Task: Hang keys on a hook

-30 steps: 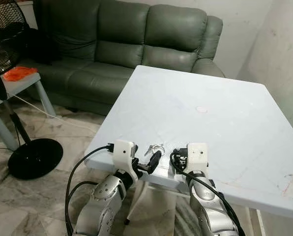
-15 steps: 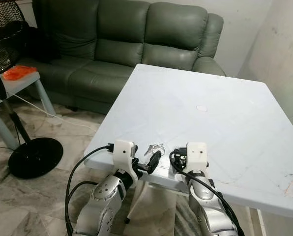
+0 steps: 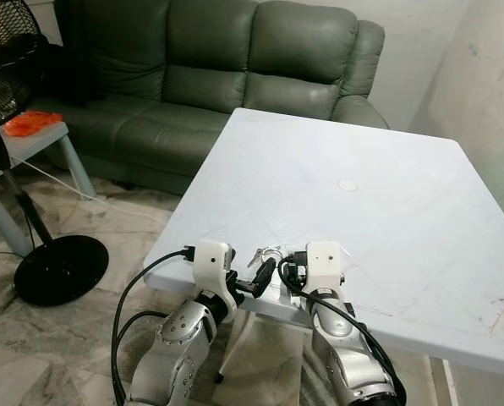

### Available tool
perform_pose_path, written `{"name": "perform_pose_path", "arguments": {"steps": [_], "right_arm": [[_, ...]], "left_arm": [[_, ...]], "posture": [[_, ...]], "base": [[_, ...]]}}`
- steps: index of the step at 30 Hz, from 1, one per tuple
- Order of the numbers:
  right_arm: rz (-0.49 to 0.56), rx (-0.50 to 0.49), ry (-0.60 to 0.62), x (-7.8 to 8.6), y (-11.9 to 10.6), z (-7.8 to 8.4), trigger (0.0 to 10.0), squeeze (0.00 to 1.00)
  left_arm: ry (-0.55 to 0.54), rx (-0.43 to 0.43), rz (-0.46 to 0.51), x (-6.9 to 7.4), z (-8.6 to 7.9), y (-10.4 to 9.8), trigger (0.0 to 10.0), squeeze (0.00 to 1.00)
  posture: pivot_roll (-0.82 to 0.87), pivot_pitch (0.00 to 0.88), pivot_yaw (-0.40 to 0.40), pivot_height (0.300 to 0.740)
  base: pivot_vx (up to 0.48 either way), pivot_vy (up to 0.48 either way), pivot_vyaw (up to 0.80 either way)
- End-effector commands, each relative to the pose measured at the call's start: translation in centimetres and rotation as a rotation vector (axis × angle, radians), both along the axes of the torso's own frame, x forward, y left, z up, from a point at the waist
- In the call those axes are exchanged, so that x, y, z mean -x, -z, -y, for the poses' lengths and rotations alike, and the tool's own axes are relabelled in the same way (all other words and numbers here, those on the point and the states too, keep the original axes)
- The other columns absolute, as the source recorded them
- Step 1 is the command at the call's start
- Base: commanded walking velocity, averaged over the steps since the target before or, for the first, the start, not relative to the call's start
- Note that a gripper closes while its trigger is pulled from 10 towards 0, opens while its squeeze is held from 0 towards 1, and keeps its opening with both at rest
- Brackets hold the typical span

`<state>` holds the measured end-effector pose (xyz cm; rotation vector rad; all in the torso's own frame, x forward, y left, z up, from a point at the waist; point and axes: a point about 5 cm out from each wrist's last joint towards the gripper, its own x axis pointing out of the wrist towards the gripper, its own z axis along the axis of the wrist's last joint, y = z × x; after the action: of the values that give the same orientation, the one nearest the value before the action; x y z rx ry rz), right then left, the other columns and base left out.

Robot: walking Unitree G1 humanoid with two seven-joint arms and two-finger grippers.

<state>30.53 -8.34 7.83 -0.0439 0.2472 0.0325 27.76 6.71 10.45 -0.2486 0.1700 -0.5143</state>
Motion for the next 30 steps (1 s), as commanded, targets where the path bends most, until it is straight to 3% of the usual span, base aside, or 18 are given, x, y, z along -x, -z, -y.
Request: {"name": "perform_pose_path", "arguments": {"steps": [1,2,3,30], "right_arm": [[-0.006,-0.037,-0.004,0.25,0.08,-1.14,2.2,0.0],[-0.009,-0.034,-0.004,0.24,0.12,-1.15,2.2,0.0],[-0.008,-0.035,-0.004,0.25,0.13,-1.17,0.0,0.0],[0.015,-0.037,0.008,0.07,0.21,-1.17,0.0,0.0]], "left_arm": [[0.001,0.022,0.013,-0.04,0.55,-0.62,10.0,0.0],[0.001,0.023,0.013,-0.02,0.55,-0.63,10.0,0.0],[0.001,0.023,0.012,-0.03,0.54,-0.62,10.0,0.0],[0.008,0.028,0.012,0.02,0.78,-0.68,10.0,0.0]], "posture": [[0.04,0.031,-0.075,0.74],[0.04,0.032,-0.075,0.74],[0.04,0.032,-0.075,0.74],[0.04,0.036,-0.074,0.74]], "base": [[0.0,0.0,0.0],[0.0,0.0,0.0],[0.0,0.0,0.0],[0.0,0.0,0.0]]}}
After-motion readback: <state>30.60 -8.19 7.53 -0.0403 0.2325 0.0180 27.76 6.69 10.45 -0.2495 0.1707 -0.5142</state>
